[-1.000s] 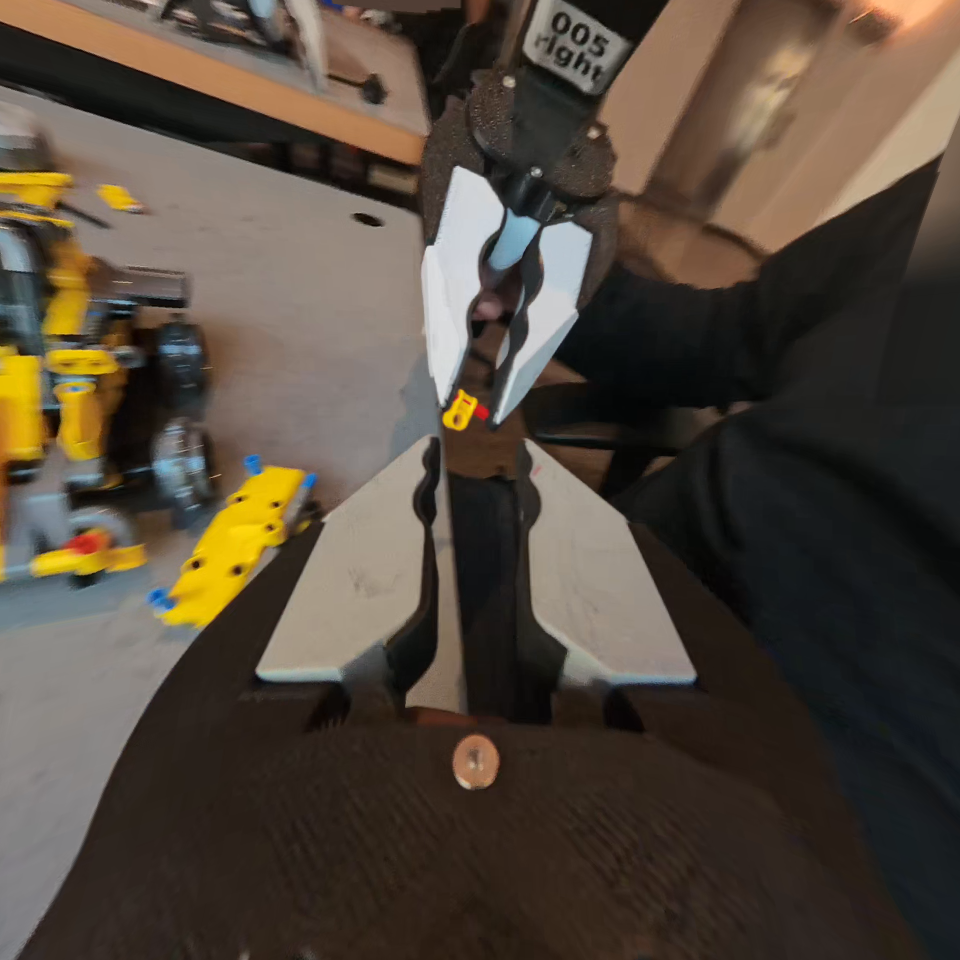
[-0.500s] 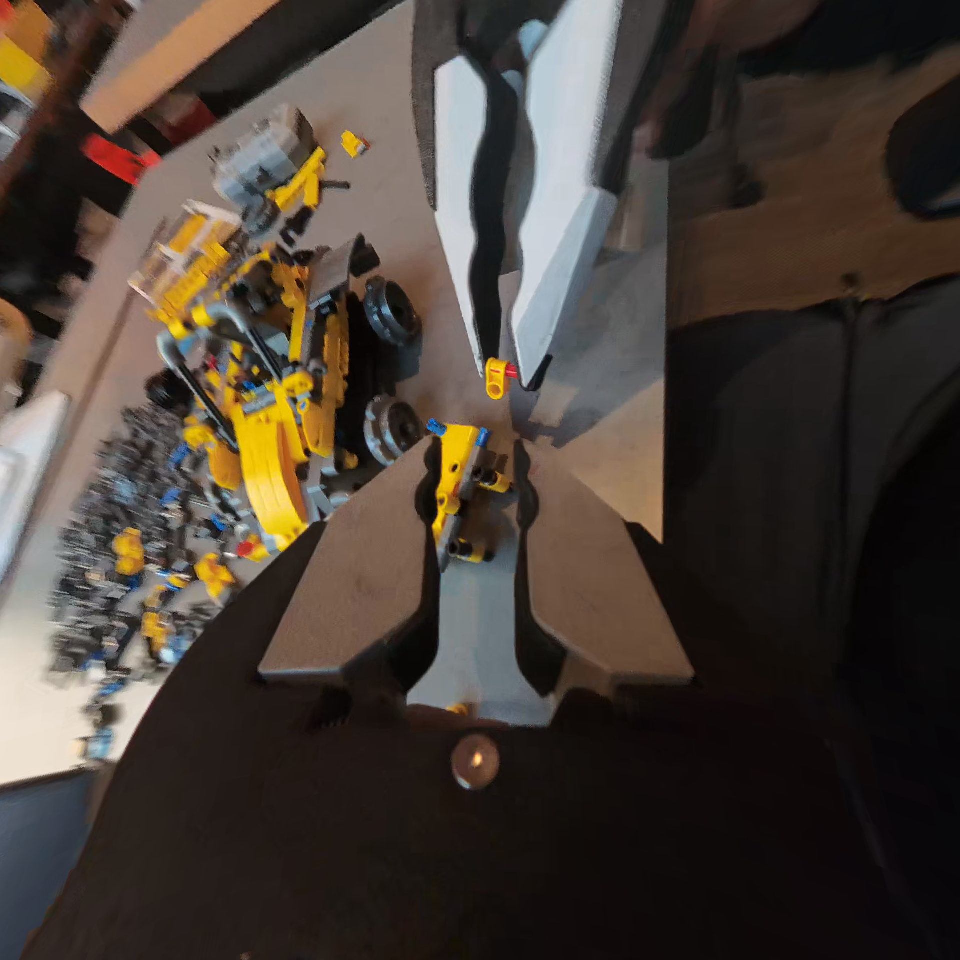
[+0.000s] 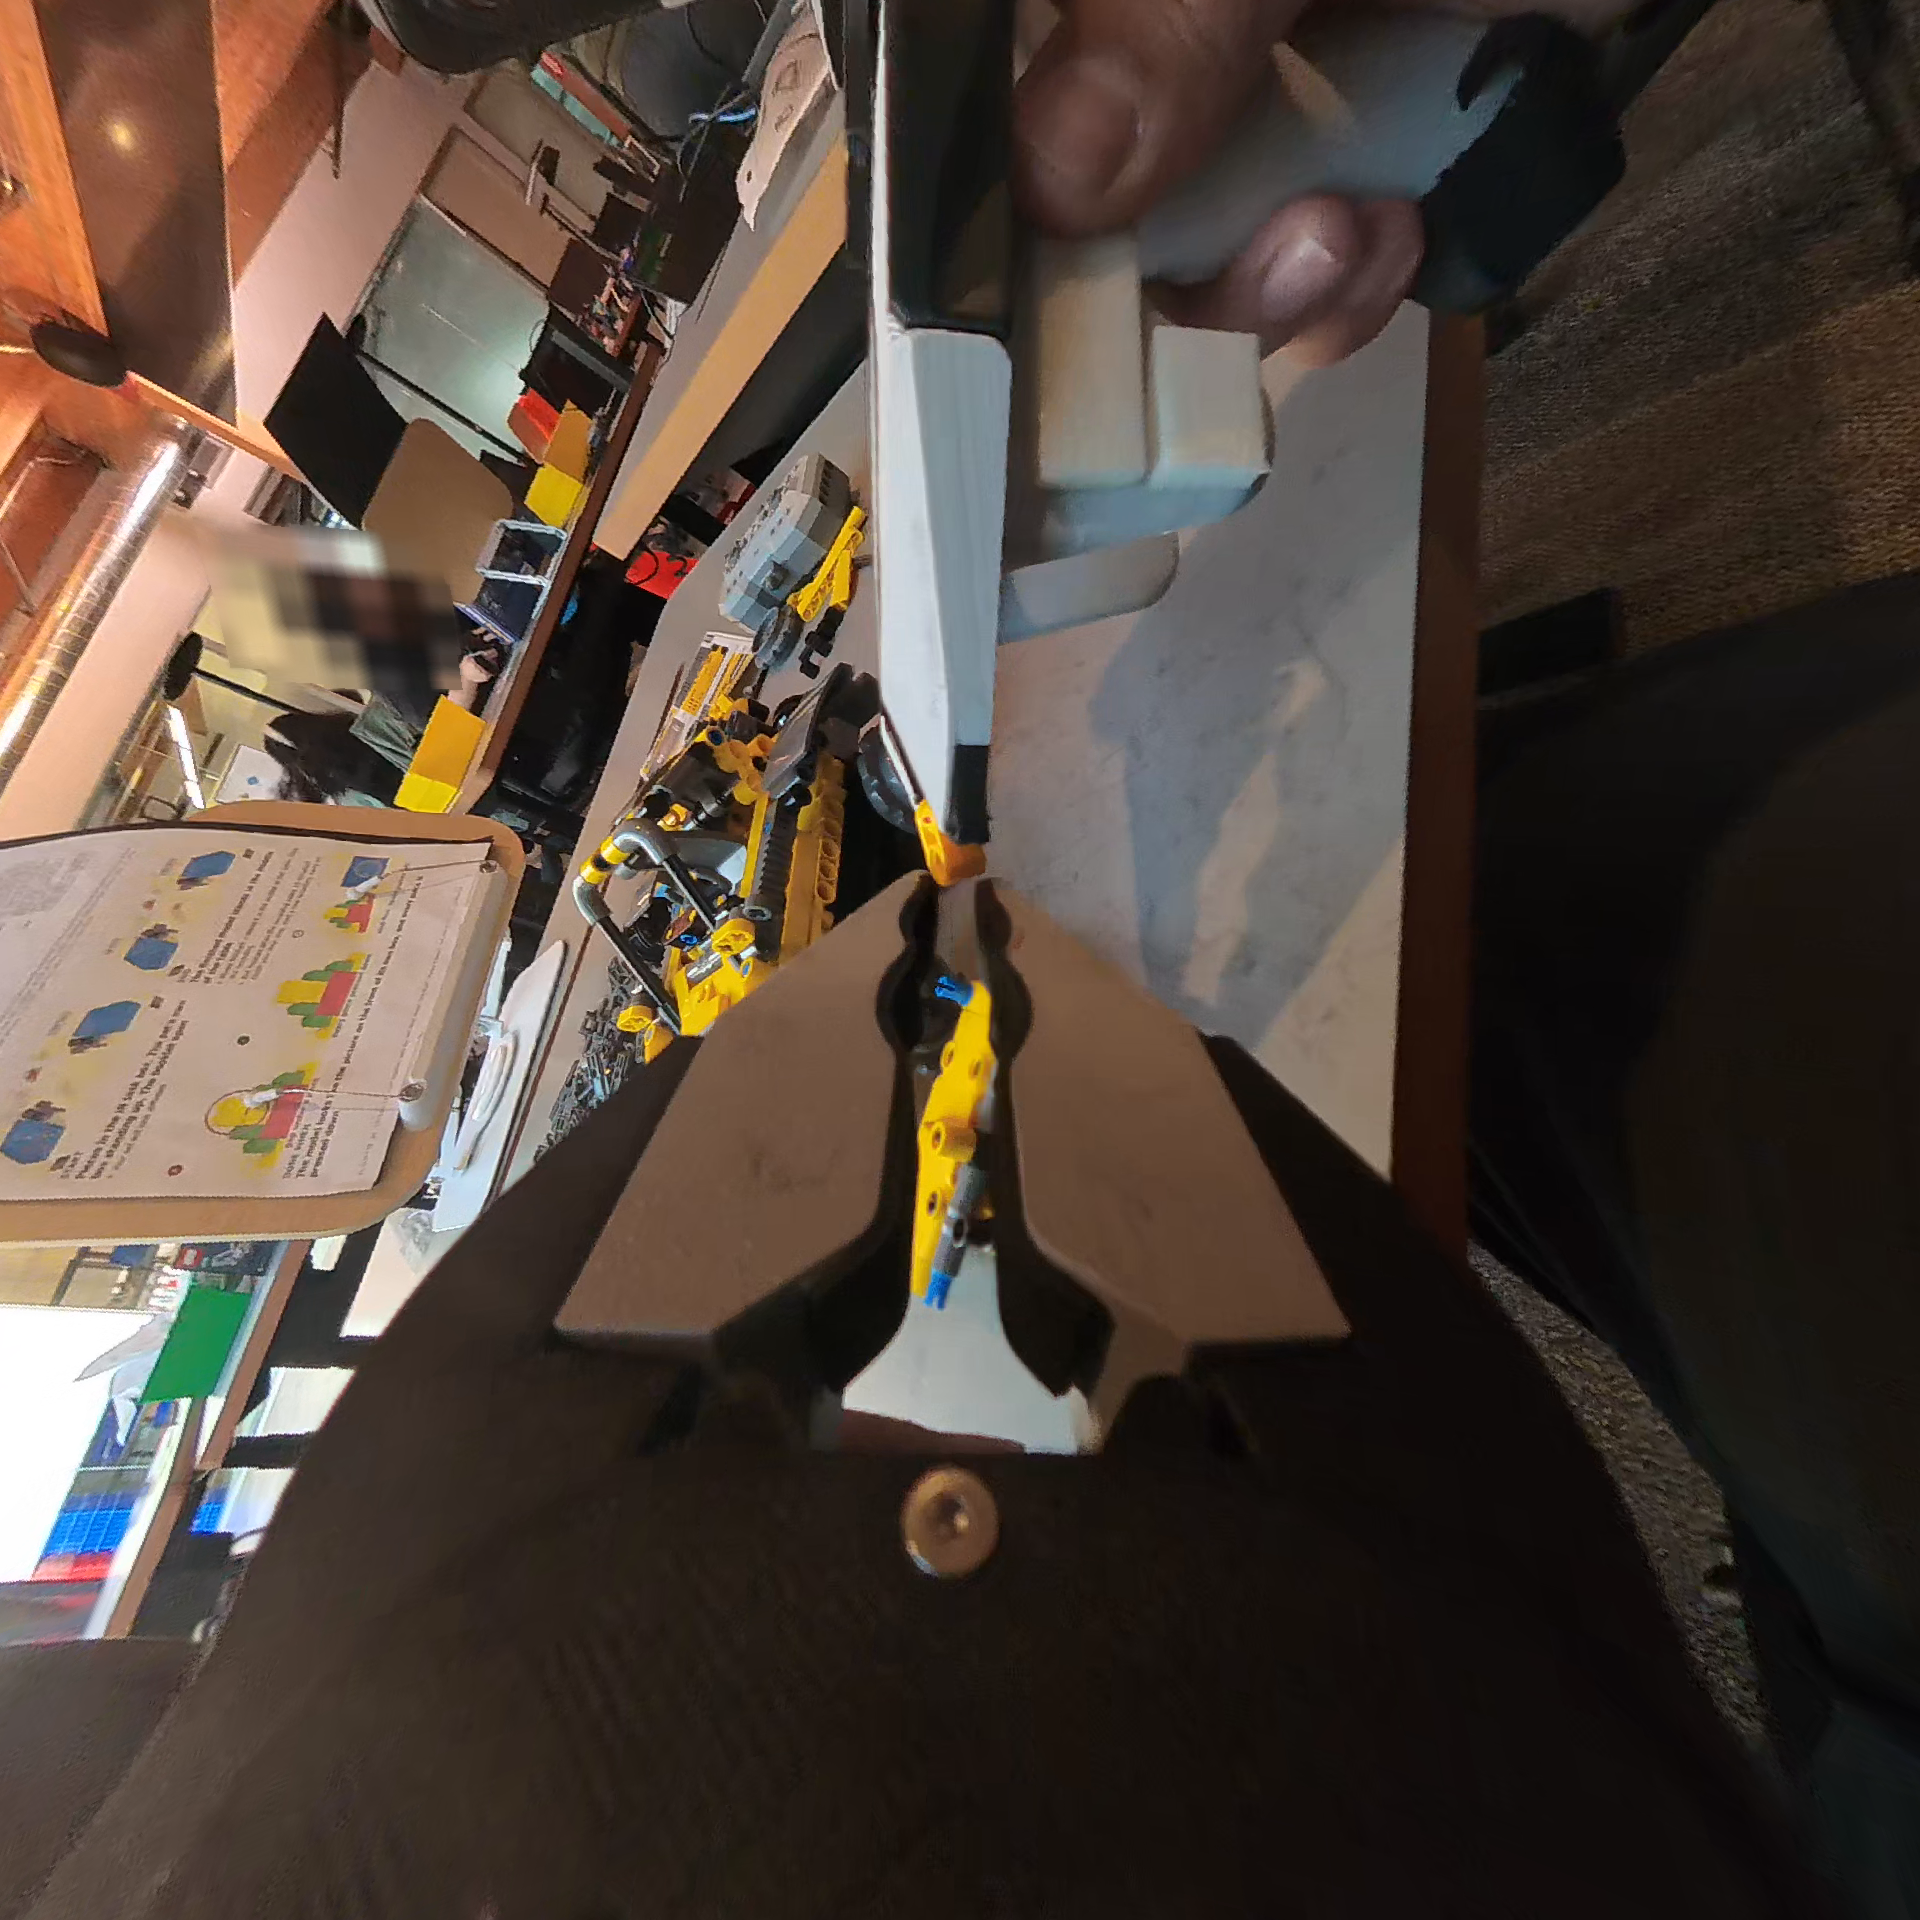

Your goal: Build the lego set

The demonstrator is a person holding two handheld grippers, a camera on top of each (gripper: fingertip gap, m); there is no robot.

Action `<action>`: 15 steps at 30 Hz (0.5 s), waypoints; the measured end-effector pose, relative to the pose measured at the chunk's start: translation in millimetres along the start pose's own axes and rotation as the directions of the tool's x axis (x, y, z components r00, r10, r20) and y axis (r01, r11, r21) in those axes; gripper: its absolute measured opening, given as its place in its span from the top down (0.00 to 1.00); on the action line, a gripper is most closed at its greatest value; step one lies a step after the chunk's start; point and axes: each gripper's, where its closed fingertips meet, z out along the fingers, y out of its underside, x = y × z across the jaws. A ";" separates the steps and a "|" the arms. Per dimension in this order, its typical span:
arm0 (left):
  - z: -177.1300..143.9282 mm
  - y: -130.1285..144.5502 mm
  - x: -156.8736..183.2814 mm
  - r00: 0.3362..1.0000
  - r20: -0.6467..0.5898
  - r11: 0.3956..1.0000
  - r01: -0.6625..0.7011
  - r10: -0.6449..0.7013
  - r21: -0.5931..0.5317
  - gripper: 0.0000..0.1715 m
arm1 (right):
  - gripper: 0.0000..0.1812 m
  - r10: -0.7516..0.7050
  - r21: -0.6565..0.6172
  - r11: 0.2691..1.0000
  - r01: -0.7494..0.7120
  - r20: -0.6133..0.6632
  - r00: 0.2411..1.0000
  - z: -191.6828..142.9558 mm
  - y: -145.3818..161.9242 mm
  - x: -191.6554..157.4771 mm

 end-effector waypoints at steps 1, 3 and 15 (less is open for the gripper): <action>0.2 0.3 1.6 1.000 -0.004 1.000 0.011 -0.011 0.001 0.96 | 0.91 0.013 0.006 1.000 -0.013 0.004 1.000 0.1 -0.2 0.6; -0.5 0.6 2.7 1.000 0.001 1.000 0.027 -0.027 0.004 0.95 | 0.91 0.031 0.012 0.999 -0.031 0.015 0.999 0.9 -0.7 0.4; -2.1 -6.8 -10.5 0.991 0.088 0.995 0.095 -0.097 0.026 0.97 | 0.91 0.095 0.086 0.991 -0.099 0.054 0.994 5.3 -10.5 -3.0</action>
